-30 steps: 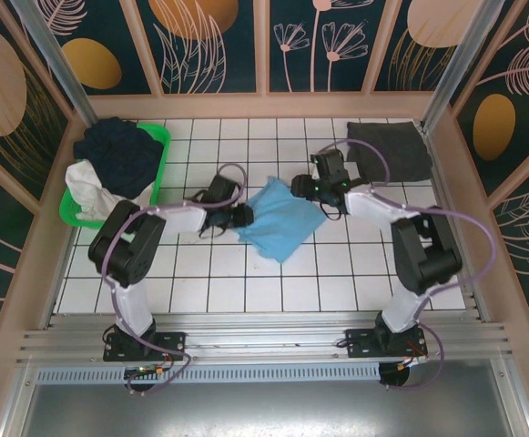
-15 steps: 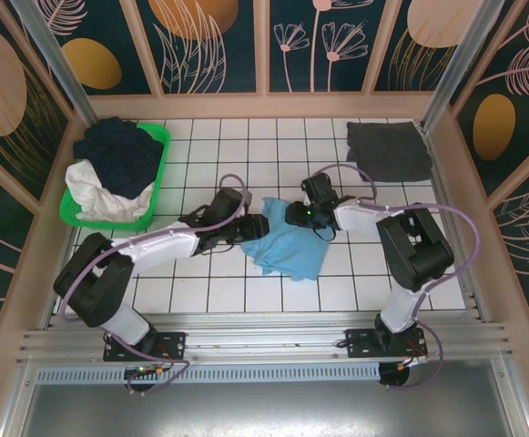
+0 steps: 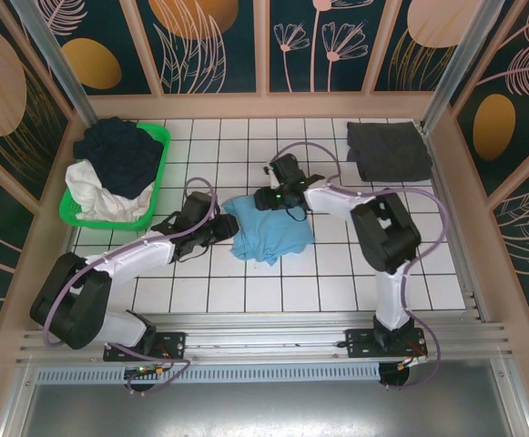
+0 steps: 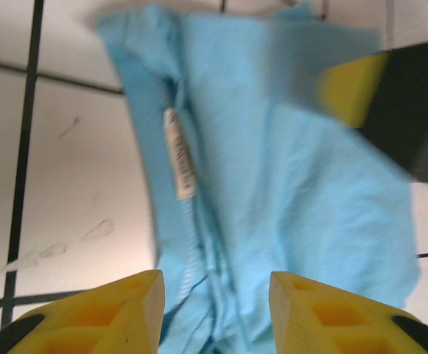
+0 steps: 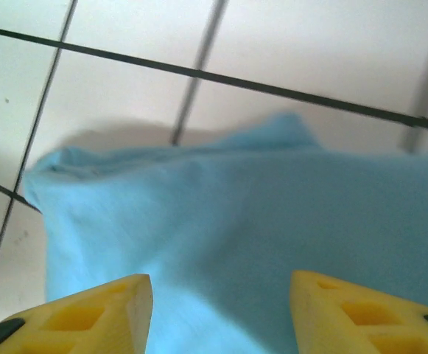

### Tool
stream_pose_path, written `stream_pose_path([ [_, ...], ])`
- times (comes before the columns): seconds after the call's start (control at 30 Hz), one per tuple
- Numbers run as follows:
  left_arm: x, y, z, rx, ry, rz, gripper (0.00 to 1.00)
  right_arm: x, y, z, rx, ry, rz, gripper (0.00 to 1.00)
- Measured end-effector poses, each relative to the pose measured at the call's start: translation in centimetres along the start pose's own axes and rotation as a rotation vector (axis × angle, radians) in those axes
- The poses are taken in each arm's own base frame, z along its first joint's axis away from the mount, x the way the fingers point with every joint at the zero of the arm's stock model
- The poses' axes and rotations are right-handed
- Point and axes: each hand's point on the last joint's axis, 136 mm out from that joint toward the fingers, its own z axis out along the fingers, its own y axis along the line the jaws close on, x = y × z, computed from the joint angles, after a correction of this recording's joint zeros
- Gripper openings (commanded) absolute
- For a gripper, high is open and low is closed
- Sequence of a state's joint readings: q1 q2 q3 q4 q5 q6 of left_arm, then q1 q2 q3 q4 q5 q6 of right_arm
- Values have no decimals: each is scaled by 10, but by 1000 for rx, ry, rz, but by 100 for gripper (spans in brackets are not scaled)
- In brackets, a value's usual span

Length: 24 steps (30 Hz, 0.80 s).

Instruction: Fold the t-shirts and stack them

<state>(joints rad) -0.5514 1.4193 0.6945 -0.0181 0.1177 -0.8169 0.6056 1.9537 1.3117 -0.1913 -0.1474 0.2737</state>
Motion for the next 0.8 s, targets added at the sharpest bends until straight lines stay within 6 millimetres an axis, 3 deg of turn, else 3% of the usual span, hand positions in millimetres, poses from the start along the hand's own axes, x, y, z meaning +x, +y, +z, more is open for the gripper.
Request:
stream_pose_path([
  [0.1, 11, 9, 12, -9, 32, -18, 43, 2, -22, -28, 49, -35, 52, 53],
  [0.17, 16, 11, 22, -2, 54, -29, 39, 10, -27, -41, 61, -48, 69, 53],
  [0.23, 20, 10, 31, 14, 74, -37, 33, 24, -28, -47, 58, -41, 75, 53],
  [0.33, 31, 2, 47, 38, 112, -37, 32, 49, -36, -43, 71, 6, 83, 51],
  [0.43, 51, -27, 65, 88, 170, -3, 29, 65, -52, -40, 99, 43, 111, 50],
  [0.53, 73, -65, 80, 171, 217, 24, 30, 63, -83, -48, 148, 25, 170, 51],
  [0.7, 102, -118, 88, 290, 280, 37, 40, 49, -136, -102, 253, -96, 272, 53],
  [0.8, 101, -145, 84, 358, 285, 42, 44, 36, -141, -134, 262, -191, 282, 53],
])
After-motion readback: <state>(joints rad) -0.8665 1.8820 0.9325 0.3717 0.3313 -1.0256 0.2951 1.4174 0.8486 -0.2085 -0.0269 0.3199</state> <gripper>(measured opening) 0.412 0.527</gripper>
